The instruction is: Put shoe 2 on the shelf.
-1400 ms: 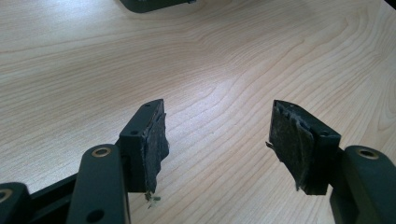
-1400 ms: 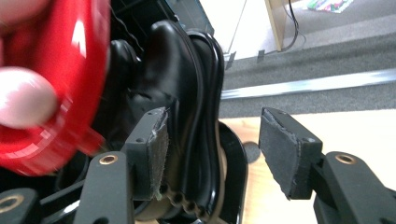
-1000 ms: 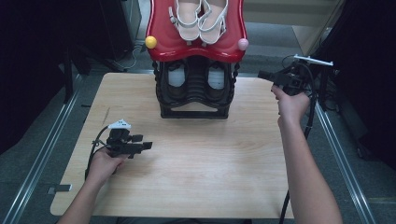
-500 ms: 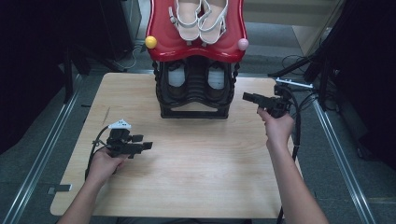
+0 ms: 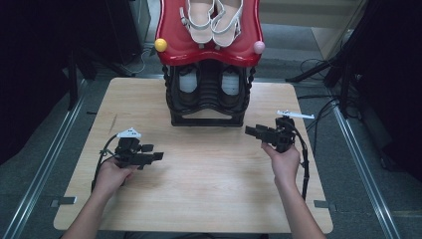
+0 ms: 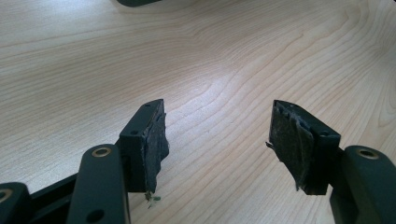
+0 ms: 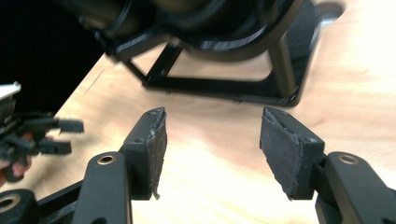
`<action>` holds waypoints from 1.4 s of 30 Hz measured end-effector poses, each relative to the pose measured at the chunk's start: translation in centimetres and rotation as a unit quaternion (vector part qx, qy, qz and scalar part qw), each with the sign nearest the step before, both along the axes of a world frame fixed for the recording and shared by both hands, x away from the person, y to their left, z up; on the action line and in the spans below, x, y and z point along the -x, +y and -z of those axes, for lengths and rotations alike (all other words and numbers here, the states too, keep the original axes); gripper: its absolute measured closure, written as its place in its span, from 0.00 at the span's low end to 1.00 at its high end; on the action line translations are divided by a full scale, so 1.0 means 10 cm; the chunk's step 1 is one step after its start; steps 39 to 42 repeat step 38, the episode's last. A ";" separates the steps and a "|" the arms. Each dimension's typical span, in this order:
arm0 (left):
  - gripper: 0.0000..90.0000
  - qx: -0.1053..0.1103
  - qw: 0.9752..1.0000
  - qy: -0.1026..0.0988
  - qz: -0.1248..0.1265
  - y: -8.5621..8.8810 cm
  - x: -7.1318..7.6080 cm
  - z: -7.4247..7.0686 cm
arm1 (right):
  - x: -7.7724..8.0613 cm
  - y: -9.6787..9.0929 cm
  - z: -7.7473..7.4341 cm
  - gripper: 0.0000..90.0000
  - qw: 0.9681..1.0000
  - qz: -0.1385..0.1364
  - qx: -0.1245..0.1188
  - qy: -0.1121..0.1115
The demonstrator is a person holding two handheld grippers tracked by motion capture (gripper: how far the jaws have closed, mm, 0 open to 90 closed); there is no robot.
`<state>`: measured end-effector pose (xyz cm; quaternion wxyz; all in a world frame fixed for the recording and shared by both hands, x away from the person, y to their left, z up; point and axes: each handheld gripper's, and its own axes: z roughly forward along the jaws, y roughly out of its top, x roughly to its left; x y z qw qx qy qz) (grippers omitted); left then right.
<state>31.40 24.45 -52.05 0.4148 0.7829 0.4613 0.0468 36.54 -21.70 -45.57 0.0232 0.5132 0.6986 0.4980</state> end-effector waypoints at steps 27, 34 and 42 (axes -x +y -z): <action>0.37 -0.019 0.999 -0.001 0.044 -0.26 0.03 0.02 | 0.20 0.38 0.53 0.47 0.997 -0.073 0.027 0.017; 0.36 -0.015 0.999 0.004 0.048 -0.28 0.04 0.01 | 0.21 0.35 0.55 0.47 0.997 -0.073 0.023 0.020; 0.33 -0.041 0.998 -0.005 0.048 -0.34 0.05 0.02 | 0.20 0.33 0.58 0.45 0.997 -0.075 0.021 0.026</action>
